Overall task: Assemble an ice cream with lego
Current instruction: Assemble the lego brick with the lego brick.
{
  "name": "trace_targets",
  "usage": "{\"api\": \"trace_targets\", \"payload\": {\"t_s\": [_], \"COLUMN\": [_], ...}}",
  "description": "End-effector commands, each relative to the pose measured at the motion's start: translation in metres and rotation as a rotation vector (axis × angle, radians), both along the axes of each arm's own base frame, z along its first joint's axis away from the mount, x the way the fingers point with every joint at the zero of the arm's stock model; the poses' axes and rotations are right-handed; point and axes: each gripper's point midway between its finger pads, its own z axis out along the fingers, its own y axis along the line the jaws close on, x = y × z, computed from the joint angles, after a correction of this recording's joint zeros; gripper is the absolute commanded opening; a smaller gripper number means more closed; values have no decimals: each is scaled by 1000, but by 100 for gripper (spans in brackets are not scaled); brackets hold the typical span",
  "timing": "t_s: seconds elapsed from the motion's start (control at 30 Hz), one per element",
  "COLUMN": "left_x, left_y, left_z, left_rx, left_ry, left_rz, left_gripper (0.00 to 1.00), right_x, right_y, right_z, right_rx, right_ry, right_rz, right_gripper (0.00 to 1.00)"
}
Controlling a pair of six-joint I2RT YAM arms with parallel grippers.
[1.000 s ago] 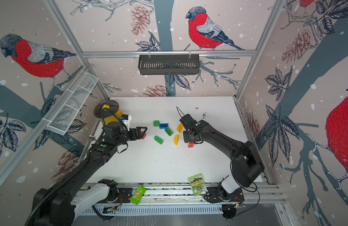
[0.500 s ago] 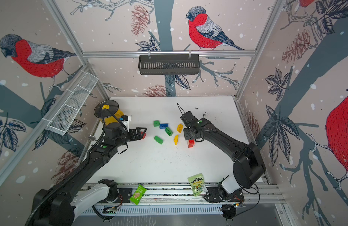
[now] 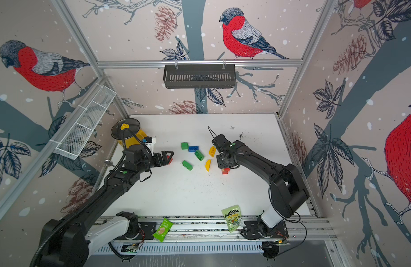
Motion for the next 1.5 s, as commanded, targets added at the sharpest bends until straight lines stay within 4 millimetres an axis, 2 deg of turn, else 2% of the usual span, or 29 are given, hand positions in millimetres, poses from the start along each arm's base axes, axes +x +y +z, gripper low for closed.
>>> {"api": "trace_targets", "payload": {"t_s": [0.0, 0.17, 0.3, 0.57, 0.63, 0.83, 1.03, 1.23, 1.47], "left_x": [4, 5, 5, 4, 4, 5, 4, 3, 4], "left_y": [0, 0, 0, 1, 1, 1, 0, 2, 2], "left_z": [5, 4, 3, 3, 3, 3, 4, 4, 2], "left_rx": [2, 5, 5, 6, 6, 6, 6, 5, 9], "left_ry": [-26, -23, -20, -17, -20, -20, -19, -25, -18], "left_rz": [4, 5, 4, 7, 7, 9, 5, 11, 13], "left_gripper": [97, 97, 97, 97, 97, 97, 97, 97, 97], "right_x": [0, -4, -9, -27, -26, -2, 14, 16, 22], "right_y": [-3, -3, -9, -13, -13, -2, 1, 10, -1], "right_z": [-3, -12, -20, -44, -42, -3, 20, 40, 33], "right_rx": [-33, -65, -121, -135, -138, -69, -44, 52, 9], "right_ry": [7, 46, 99, 197, 189, 66, -14, -73, -67], "right_rz": [14, 60, 106, 140, 136, 123, 122, 195, 181], "right_gripper": [39, 33, 25, 21, 24, 44, 59, 60, 56]}}
